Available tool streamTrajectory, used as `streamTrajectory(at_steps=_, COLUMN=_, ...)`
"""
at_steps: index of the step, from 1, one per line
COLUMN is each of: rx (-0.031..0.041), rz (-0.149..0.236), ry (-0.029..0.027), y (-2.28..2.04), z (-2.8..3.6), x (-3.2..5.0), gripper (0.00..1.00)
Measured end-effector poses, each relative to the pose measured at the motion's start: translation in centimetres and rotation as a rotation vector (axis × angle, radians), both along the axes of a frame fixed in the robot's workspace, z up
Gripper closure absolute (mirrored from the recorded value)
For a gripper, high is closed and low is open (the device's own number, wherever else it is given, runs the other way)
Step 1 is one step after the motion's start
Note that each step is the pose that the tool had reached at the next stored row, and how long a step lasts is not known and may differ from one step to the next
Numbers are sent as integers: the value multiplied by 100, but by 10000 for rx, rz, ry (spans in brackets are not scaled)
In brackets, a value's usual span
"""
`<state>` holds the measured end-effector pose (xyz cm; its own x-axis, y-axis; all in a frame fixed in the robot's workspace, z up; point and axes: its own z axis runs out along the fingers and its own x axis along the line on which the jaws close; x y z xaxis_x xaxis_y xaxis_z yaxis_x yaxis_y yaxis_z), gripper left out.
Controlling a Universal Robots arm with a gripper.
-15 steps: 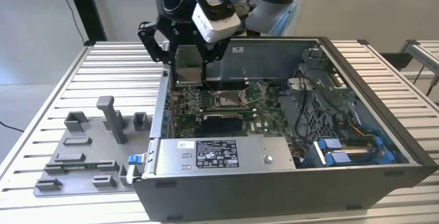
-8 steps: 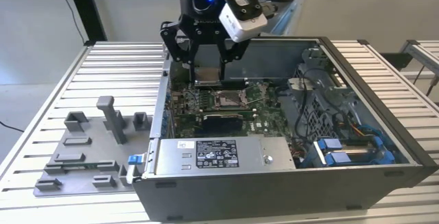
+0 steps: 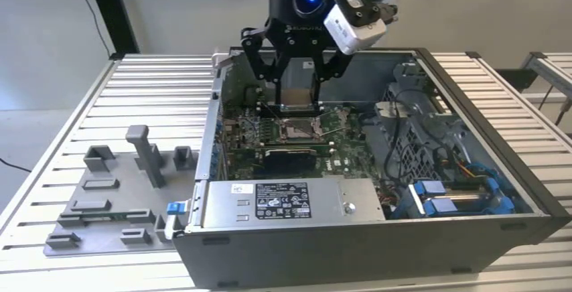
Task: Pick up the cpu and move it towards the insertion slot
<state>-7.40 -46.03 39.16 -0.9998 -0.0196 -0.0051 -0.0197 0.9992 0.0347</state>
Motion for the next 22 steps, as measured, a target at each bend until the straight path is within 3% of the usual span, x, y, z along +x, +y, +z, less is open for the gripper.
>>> streamTrajectory(at_steps=3, rx=0, rz=1, ry=0, y=0, z=0, x=94, gripper=100)
streamTrajectory(at_steps=11, rx=1, rz=-60, ry=0, y=2, z=0, x=215, gripper=100)
streamTrajectory(at_steps=19, rx=0, rz=-764, ry=0, y=5, z=-3, x=237, gripper=100)
streamTrajectory(at_steps=22, rx=0, rz=-827, ry=0, y=14, z=-3, x=276, gripper=100)
